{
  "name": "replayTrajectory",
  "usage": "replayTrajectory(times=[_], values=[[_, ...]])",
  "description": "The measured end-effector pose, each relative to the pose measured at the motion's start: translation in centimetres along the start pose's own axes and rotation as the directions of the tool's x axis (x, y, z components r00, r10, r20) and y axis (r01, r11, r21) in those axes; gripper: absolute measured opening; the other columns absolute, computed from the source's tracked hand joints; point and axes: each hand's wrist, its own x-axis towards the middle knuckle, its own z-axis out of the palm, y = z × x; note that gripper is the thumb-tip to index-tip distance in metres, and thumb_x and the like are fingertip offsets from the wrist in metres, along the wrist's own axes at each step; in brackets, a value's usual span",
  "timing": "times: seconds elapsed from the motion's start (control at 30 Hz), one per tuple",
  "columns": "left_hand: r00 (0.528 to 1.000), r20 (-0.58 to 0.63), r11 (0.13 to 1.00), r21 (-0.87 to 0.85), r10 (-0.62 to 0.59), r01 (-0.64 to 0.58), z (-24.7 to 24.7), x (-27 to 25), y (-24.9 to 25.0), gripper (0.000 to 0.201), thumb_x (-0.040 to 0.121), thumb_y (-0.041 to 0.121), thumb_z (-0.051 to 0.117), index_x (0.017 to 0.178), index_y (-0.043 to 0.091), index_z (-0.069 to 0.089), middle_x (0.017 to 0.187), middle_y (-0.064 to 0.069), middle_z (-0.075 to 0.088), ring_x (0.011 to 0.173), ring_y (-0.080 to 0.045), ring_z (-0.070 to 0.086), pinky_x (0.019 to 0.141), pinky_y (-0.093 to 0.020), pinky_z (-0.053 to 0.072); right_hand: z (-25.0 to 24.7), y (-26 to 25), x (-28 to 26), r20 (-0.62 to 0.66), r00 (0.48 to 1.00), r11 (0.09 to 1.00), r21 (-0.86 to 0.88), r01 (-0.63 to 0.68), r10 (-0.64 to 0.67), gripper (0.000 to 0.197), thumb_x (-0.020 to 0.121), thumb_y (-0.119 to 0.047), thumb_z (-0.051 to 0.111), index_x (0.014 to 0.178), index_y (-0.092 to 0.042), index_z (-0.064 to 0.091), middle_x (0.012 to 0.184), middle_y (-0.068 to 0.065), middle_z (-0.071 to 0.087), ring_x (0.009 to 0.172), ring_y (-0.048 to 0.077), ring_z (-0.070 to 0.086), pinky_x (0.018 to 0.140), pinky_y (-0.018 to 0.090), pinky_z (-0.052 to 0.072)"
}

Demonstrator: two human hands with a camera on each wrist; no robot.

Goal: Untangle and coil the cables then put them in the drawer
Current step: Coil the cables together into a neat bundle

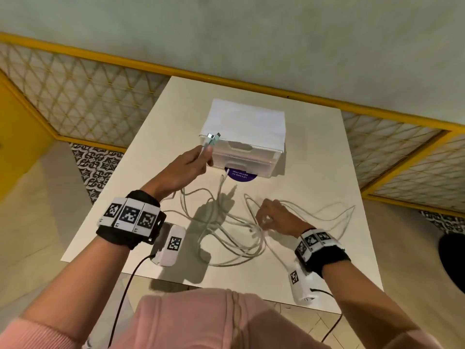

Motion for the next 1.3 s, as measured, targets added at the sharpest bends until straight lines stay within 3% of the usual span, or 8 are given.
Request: replayTrajectory(times=[0.1,0.23,0.43,0.63,0.87,1.0,1.17,1.3], values=[[1.0,0.013,0.994,-0.105,0.023,-0.021,0.4,0.1,0.0,0.038,0.101,0.045,0.025,0.09,0.016,0.047,0.066,0.007,0.033,0.048,-0.001,0.034,0.047,-0.013,0.028,-3.7,-0.6,-0.3,-0.144,0.986,0.997,0.032,-0.076,0.079,0.011,0.086,-0.019,0.06,0.093,-0.017,0.068,0.101,0.005,0.062,0.101,0.027,0.053,0.094,0.039,0.038],[0.997,0.013,0.983,-0.164,0.081,-0.077,1.3,0.1,0.3,0.03,0.103,0.035,0.027,0.087,0.015,0.041,0.065,0.008,0.03,0.047,0.001,0.035,0.046,-0.009,0.03,-8.6,-2.6,-0.2,-0.255,0.944,0.959,-0.134,-0.25,0.211,0.022,0.093,-0.007,0.047,0.111,-0.01,0.06,0.121,0.012,0.056,0.118,0.031,0.044,0.094,0.039,0.031],[0.992,-0.015,0.981,-0.149,0.123,-0.124,1.8,0.3,0.1,0.032,0.102,0.038,0.031,0.077,0.02,0.04,0.065,0.01,0.033,0.052,-0.002,0.033,0.05,-0.013,0.03,-12.6,-3.5,-1.9,0.039,0.914,0.858,-0.362,-0.364,0.403,0.029,0.095,-0.018,0.047,0.119,-0.005,0.056,0.127,0.014,0.058,0.115,0.032,0.054,0.096,0.04,0.039],[0.987,-0.045,0.983,-0.092,0.157,-0.16,2.4,0.3,0.1,0.032,0.103,0.031,0.031,0.086,0.012,0.049,0.063,0.006,0.034,0.048,-0.002,0.036,0.048,-0.01,0.03,-13.5,-5.1,-2.8,0.012,0.956,0.941,-0.177,-0.287,0.293,0.028,0.097,-0.012,0.041,0.119,-0.002,0.057,0.124,0.01,0.058,0.111,0.027,0.054,0.085,0.032,0.04],[0.985,0.041,0.98,-0.112,0.168,-0.163,3.4,0.8,-0.1,0.021,0.103,0.024,0.033,0.09,0.013,0.046,0.068,0.002,0.05,0.05,-0.001,0.038,0.05,-0.011,0.034,-12.4,-7.4,-2.6,-0.181,0.98,0.952,0.306,-0.029,0.088,0.007,0.098,-0.015,0.041,0.1,-0.017,0.048,0.085,-0.006,0.052,0.078,0.016,0.05,0.067,0.023,0.04],[0.987,0.044,0.98,-0.131,0.158,-0.151,4.2,1.0,0.1,0.02,0.103,0.024,0.033,0.094,0.012,0.046,0.079,0.0,0.06,0.057,-0.004,0.05,0.055,-0.015,0.04,-12.7,-9.1,-2.5,-0.199,0.978,0.961,0.277,0.002,0.055,0.014,0.097,-0.018,0.042,0.106,-0.019,0.054,0.08,-0.004,0.05,0.071,0.013,0.046,0.064,0.025,0.036],[0.99,0.053,0.98,-0.152,0.134,-0.125,4.4,1.1,0.3,0.02,0.103,0.026,0.033,0.095,0.014,0.046,0.083,0.001,0.065,0.063,-0.008,0.056,0.054,-0.017,0.042,-13.9,-9.7,-2.7,-0.13,0.981,0.988,-0.048,-0.148,0.141,0.03,0.095,-0.018,0.04,0.113,-0.012,0.063,0.09,-0.005,0.053,0.078,0.013,0.05,0.063,0.023,0.036],[0.991,0.045,0.978,-0.174,0.129,-0.119,4.6,1.2,0.4,0.022,0.103,0.027,0.032,0.093,0.014,0.047,0.086,-0.005,0.066,0.065,-0.011,0.058,0.056,-0.019,0.044,-13.8,-9.0,-2.3,-0.273,0.96,0.988,0.152,-0.026,0.067,0.022,0.093,-0.011,0.047,0.113,-0.016,0.055,0.077,0.0,0.052,0.063,0.01,0.052,0.059,0.024,0.042]])
